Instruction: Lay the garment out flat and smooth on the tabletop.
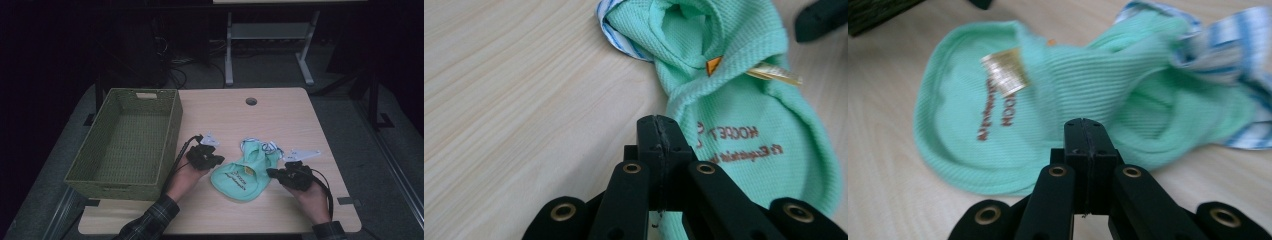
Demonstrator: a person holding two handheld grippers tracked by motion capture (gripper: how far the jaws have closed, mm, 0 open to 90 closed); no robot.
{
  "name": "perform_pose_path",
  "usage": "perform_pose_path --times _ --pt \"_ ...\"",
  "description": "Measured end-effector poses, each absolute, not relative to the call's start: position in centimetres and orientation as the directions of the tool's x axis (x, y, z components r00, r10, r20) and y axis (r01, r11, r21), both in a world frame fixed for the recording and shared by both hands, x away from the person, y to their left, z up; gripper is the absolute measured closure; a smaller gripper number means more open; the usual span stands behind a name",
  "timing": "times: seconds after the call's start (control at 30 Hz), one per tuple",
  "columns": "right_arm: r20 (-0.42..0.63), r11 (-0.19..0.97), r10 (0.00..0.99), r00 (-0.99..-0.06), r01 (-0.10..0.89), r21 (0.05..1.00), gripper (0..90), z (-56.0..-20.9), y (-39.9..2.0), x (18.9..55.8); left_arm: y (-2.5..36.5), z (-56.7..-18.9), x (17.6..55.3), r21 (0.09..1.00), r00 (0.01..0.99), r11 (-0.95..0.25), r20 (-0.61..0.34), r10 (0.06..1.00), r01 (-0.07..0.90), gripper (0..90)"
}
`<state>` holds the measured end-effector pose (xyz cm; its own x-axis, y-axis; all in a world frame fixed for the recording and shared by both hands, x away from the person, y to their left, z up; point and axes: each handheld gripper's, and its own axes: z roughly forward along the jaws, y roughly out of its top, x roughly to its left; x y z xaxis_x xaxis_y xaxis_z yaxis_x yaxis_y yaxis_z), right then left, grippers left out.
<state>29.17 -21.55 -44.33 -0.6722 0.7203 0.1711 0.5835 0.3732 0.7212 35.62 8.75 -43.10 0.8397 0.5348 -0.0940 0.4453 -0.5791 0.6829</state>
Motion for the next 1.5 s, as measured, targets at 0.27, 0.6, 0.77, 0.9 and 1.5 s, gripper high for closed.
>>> perform_pose_path --times 0.27,0.6,0.77,0.9,1.5 --pt "0.169 0.458 0.672 -0.721 0.584 0.670 89.7 -46.1 -19.3 28.7 7.4 -44.4 35.4 0.646 0.877 -0.644 -0.081 0.474 0.409 89.4" --pt "0.151 0.482 0.672 -0.725 0.583 0.654 89.8 -46.4 -19.1 29.0 6.5 -45.4 34.7 0.615 0.897 -0.689 -0.073 0.436 0.384 89.5" --pt "0.135 0.481 0.688 -0.713 0.587 0.651 89.8 -46.4 -19.6 29.2 6.4 -45.4 33.5 0.611 0.902 -0.693 -0.085 0.423 0.383 89.5" --pt "0.124 0.472 0.703 -0.701 0.589 0.656 89.8 -46.4 -20.2 29.7 6.2 -45.4 32.6 0.609 0.913 -0.702 -0.095 0.397 0.369 89.4" --pt "0.092 0.459 0.731 -0.676 0.587 0.667 89.7 -46.5 -21.3 30.4 5.8 -43.4 33.3 0.652 0.898 -0.658 -0.084 0.432 0.377 73.0"
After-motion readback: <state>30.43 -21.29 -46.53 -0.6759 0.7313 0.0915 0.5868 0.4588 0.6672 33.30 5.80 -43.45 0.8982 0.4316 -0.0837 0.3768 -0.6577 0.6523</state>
